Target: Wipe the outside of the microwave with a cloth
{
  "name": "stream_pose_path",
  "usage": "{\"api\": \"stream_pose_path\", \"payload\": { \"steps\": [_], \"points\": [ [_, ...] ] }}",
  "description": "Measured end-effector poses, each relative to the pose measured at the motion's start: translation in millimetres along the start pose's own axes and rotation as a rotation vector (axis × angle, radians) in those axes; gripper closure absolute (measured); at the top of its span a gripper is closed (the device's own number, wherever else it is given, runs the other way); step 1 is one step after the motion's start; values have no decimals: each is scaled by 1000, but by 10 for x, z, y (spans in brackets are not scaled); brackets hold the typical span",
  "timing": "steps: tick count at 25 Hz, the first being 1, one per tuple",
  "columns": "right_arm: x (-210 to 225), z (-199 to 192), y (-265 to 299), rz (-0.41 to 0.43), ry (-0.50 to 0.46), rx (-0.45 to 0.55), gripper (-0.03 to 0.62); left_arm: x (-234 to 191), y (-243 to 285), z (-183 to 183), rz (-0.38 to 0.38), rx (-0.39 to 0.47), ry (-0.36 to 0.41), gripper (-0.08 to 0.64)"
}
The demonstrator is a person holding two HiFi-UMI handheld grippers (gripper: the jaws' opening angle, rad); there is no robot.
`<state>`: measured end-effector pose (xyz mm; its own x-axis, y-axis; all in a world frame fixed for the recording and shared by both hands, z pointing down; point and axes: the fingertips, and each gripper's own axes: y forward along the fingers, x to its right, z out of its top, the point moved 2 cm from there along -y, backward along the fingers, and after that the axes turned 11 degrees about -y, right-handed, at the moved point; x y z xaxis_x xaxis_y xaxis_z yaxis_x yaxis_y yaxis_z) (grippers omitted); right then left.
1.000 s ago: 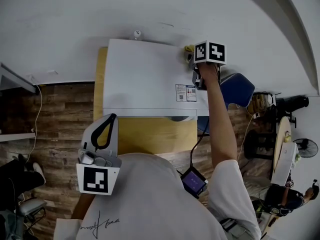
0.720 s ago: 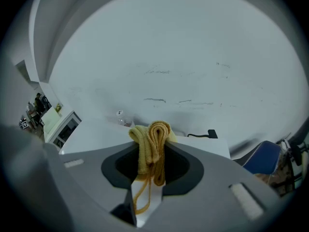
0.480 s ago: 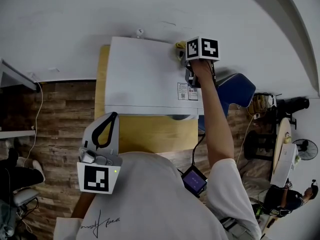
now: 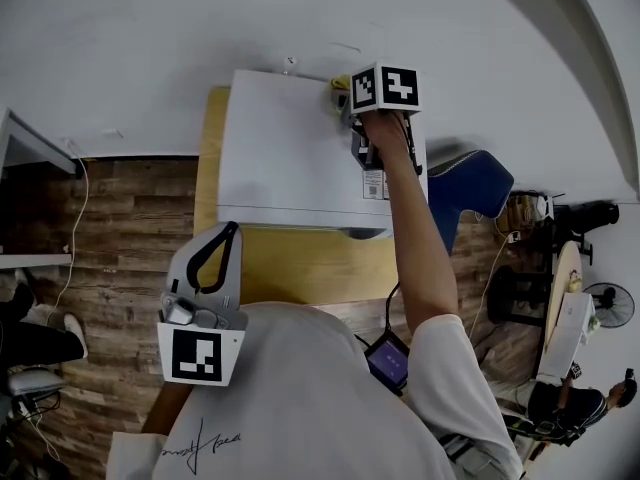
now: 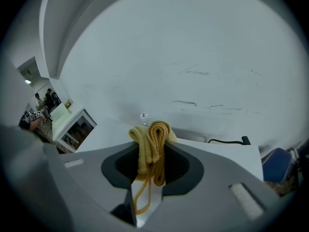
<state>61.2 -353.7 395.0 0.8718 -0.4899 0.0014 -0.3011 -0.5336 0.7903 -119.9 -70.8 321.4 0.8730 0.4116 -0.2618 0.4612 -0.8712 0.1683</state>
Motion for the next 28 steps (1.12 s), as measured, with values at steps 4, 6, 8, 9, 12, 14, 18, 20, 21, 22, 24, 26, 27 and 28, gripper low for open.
{"api": "stream_pose_path", "payload": {
  "steps": [4, 6, 8, 9, 12, 14, 18, 20, 21, 22, 24, 26, 27, 28],
  "points": [
    [-265, 101, 73, 40, -15, 14, 479, -29, -59, 0, 12, 3, 5, 567],
    [-400, 153, 106, 52, -31, 17, 479, -43, -93, 5, 20, 6, -3, 567],
    [-521, 204, 150, 62, -46, 19, 479, -75, -126, 7, 30, 8, -7, 566],
    [-576, 225, 172, 67, -52, 20, 479, -94, -144, 7, 34, 10, -8, 567],
    [-724, 284, 235, 84, -69, 21, 479, -154, -193, 1, 52, 12, -12, 567],
    [-808, 324, 278, 93, -81, 20, 479, -197, -222, -2, 65, 13, -16, 568],
    [-957, 397, 330, 110, -94, 27, 479, -257, -282, 1, 88, 19, -27, 568],
    [-1021, 420, 352, 119, -99, 28, 479, -269, -303, -6, 95, 17, -30, 568],
    [-1054, 434, 364, 125, -102, 28, 479, -276, -310, -4, 98, 19, -29, 568],
    [-1091, 452, 376, 131, -105, 30, 479, -285, -319, -1, 101, 19, -27, 568],
    [-1186, 490, 403, 149, -108, 36, 479, -305, -340, 3, 107, 18, -21, 568],
    [-1315, 522, 432, 181, -107, 44, 477, -319, -356, 4, 114, 18, -16, 568],
    [-1392, 537, 443, 203, -104, 48, 477, -322, -361, 6, 117, 18, -14, 568],
    [-1471, 552, 450, 225, -103, 53, 477, -321, -365, 11, 119, 17, -11, 568]
  ]
}}
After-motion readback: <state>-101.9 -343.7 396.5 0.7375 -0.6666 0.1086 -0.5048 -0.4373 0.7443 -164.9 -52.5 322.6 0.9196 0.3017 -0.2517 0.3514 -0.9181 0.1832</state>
